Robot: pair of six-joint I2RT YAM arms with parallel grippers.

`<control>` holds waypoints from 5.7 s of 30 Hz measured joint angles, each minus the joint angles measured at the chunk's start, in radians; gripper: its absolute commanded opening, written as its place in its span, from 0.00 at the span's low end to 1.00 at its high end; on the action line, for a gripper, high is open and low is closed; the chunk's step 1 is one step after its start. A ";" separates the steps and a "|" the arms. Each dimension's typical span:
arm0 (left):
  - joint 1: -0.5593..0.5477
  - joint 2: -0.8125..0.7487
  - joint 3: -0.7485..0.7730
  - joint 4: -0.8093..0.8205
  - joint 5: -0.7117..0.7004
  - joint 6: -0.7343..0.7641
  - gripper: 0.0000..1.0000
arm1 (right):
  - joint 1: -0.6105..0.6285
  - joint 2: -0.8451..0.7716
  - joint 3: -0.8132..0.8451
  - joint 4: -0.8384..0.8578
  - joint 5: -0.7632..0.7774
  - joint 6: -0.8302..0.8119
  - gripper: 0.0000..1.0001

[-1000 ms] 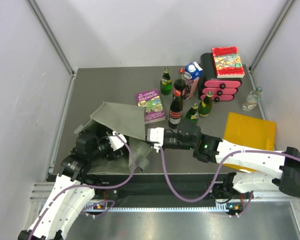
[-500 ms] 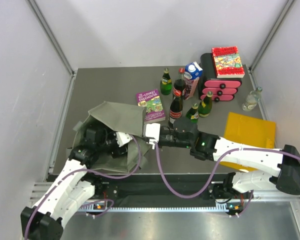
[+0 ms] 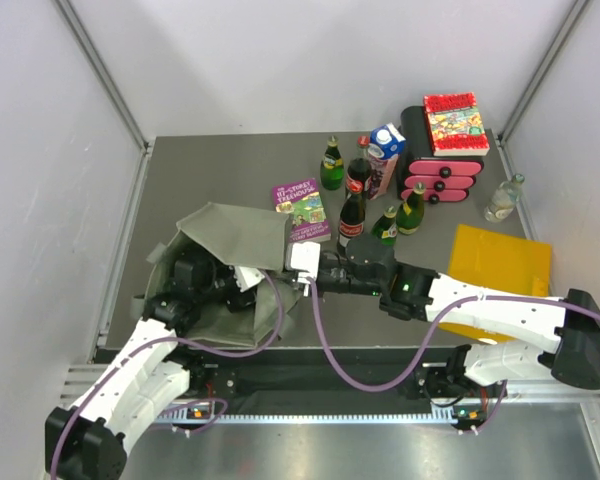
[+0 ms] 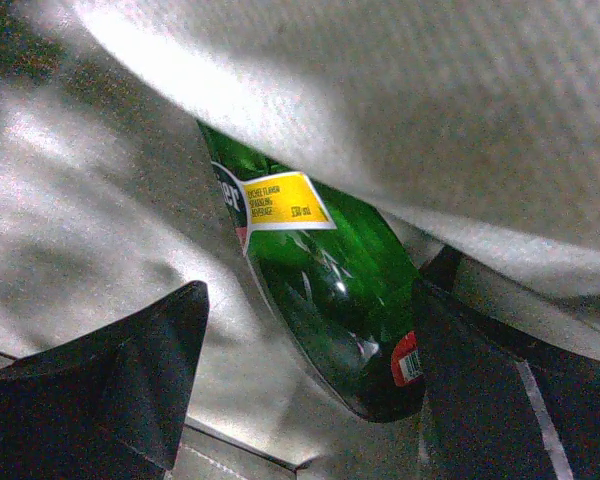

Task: Take the beverage out of the canvas bag
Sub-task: Adjust the canvas bag at the center of the board, then take out the drink from the canvas bag.

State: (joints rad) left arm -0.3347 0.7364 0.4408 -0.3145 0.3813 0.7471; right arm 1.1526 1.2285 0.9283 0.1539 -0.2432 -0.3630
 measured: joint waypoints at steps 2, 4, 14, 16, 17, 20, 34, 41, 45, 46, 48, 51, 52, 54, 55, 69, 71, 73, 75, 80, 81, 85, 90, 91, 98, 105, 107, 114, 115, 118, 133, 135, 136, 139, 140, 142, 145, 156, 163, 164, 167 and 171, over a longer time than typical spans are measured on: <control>0.000 -0.017 -0.011 0.005 0.000 0.006 0.86 | 0.000 0.000 0.010 -0.015 -0.001 0.013 0.24; 0.000 -0.035 -0.017 0.004 0.002 0.014 0.86 | 0.001 0.000 0.020 -0.033 0.000 0.027 0.21; 0.000 -0.064 -0.027 0.001 0.014 0.045 0.86 | 0.002 0.022 0.117 -0.172 0.044 0.053 0.00; 0.000 -0.064 -0.029 0.003 0.014 0.049 0.86 | 0.003 0.032 0.141 -0.194 0.053 0.050 0.00; 0.000 -0.064 -0.030 0.003 0.014 0.049 0.86 | 0.004 0.039 0.155 -0.211 0.059 0.047 0.00; 0.000 -0.065 -0.032 0.009 0.014 0.049 0.87 | 0.007 0.062 0.201 -0.246 0.076 0.035 0.00; 0.000 0.019 -0.116 0.225 0.027 -0.031 0.91 | 0.058 0.077 0.233 -0.310 0.121 -0.045 0.00; 0.000 0.136 -0.117 0.333 0.045 -0.074 0.91 | 0.051 0.115 0.266 -0.308 0.143 -0.008 0.01; 0.000 0.208 -0.117 0.394 0.052 -0.089 0.90 | 0.035 0.139 0.291 -0.312 0.143 0.035 0.00; 0.000 0.227 -0.116 0.407 0.053 -0.090 0.90 | 0.032 0.141 0.291 -0.312 0.143 0.044 0.00; 0.000 0.261 -0.114 0.429 0.055 -0.090 0.89 | 0.026 0.144 0.291 -0.312 0.144 0.061 0.00; 0.000 0.304 -0.109 0.457 0.061 -0.090 0.86 | 0.017 0.153 0.291 -0.312 0.147 0.085 0.00; 0.000 0.319 -0.109 0.470 0.063 -0.092 0.84 | 0.014 0.156 0.291 -0.312 0.147 0.092 0.00; 0.000 0.356 -0.109 0.504 0.065 -0.096 0.74 | 0.005 0.162 0.291 -0.311 0.148 0.105 0.00; 0.000 0.370 -0.108 0.521 0.064 -0.101 0.68 | 0.001 0.164 0.291 -0.311 0.149 0.112 0.00; -0.006 0.445 -0.045 0.523 0.001 -0.154 0.00 | -0.057 0.174 0.299 -0.300 0.151 0.185 0.00; -0.005 0.400 -0.045 0.486 -0.024 -0.164 0.00 | -0.062 0.174 0.299 -0.280 0.133 0.201 0.00; -0.003 0.342 -0.045 0.434 -0.050 -0.173 0.00 | -0.068 0.174 0.299 -0.257 0.115 0.219 0.00; 0.000 0.285 -0.041 0.374 -0.074 -0.174 0.00 | -0.082 0.174 0.299 -0.237 0.091 0.248 0.00; 0.000 0.178 -0.025 0.250 -0.095 -0.171 0.00 | -0.165 0.182 0.301 -0.190 0.035 0.343 0.00; 0.000 0.161 -0.024 0.233 -0.097 -0.169 0.00 | -0.184 0.190 0.306 -0.185 0.027 0.362 0.00; 0.000 0.114 -0.012 0.158 -0.109 -0.168 0.00 | -0.224 0.230 0.325 -0.176 -0.010 0.407 0.00; 0.000 0.074 0.022 0.091 -0.120 -0.171 0.00 | -0.229 0.238 0.336 -0.176 -0.037 0.407 0.00; 0.000 0.070 0.032 0.082 -0.124 -0.173 0.00 | -0.221 0.238 0.336 -0.176 -0.039 0.397 0.00; 0.000 0.068 0.110 0.069 -0.136 -0.208 0.00 | -0.165 0.238 0.336 -0.176 -0.018 0.328 0.02; 0.000 0.035 0.122 0.069 -0.137 -0.252 0.00 | -0.162 0.239 0.337 -0.167 0.015 0.321 0.01; 0.000 0.023 0.122 0.062 -0.140 -0.259 0.00 | -0.162 0.245 0.344 -0.168 0.019 0.321 0.01; 0.000 -0.032 0.122 0.053 -0.162 -0.308 0.00 | -0.169 0.262 0.351 -0.164 0.037 0.321 0.01; 0.000 -0.043 0.122 0.053 -0.164 -0.317 0.00 | -0.170 0.262 0.351 -0.164 0.038 0.321 0.01; 0.000 -0.064 0.122 0.053 -0.170 -0.346 0.00 | -0.174 0.262 0.351 -0.164 0.043 0.320 0.01; 0.000 -0.172 0.123 0.052 -0.180 -0.448 0.00 | -0.180 0.282 0.396 -0.229 -0.019 0.310 0.38; 0.000 -0.174 0.131 0.040 -0.182 -0.455 0.00 | -0.180 0.282 0.396 -0.238 -0.046 0.305 0.42; 0.000 -0.173 0.135 0.035 -0.185 -0.458 0.00 | -0.181 0.282 0.396 -0.246 -0.058 0.302 0.44; 0.000 -0.173 0.160 0.000 -0.199 -0.467 0.00 | -0.183 0.282 0.396 -0.261 -0.089 0.293 0.48; 0.000 -0.173 0.170 -0.008 -0.206 -0.473 0.00 | -0.185 0.282 0.396 -0.264 -0.099 0.288 0.49; 0.000 -0.171 0.192 -0.016 -0.218 -0.486 0.00 | -0.191 0.278 0.396 -0.274 -0.121 0.283 0.53; 0.000 -0.171 0.225 -0.027 -0.233 -0.504 0.00 | -0.207 0.262 0.396 -0.288 -0.157 0.275 0.58; 0.000 -0.171 0.264 -0.069 -0.245 -0.533 0.00 | -0.227 0.144 0.396 -0.291 -0.250 0.200 0.60; 0.000 -0.172 0.289 -0.108 -0.245 -0.556 0.00 | -0.228 0.111 0.396 -0.302 -0.381 0.134 0.61; 0.000 -0.172 0.296 -0.113 -0.246 -0.560 0.00 | -0.228 0.108 0.396 -0.302 -0.394 0.131 0.61; 0.000 -0.171 0.330 -0.127 -0.256 -0.576 0.00 | -0.228 0.106 0.396 -0.300 -0.430 0.129 0.61; 0.000 -0.171 0.386 -0.146 -0.279 -0.596 0.00 | -0.228 0.106 0.398 -0.300 -0.447 0.130 0.61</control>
State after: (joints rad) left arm -0.3347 0.5659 0.8265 -0.4603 0.1024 0.1509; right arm 0.9249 1.3342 1.3266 -0.1459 -0.6899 -0.2333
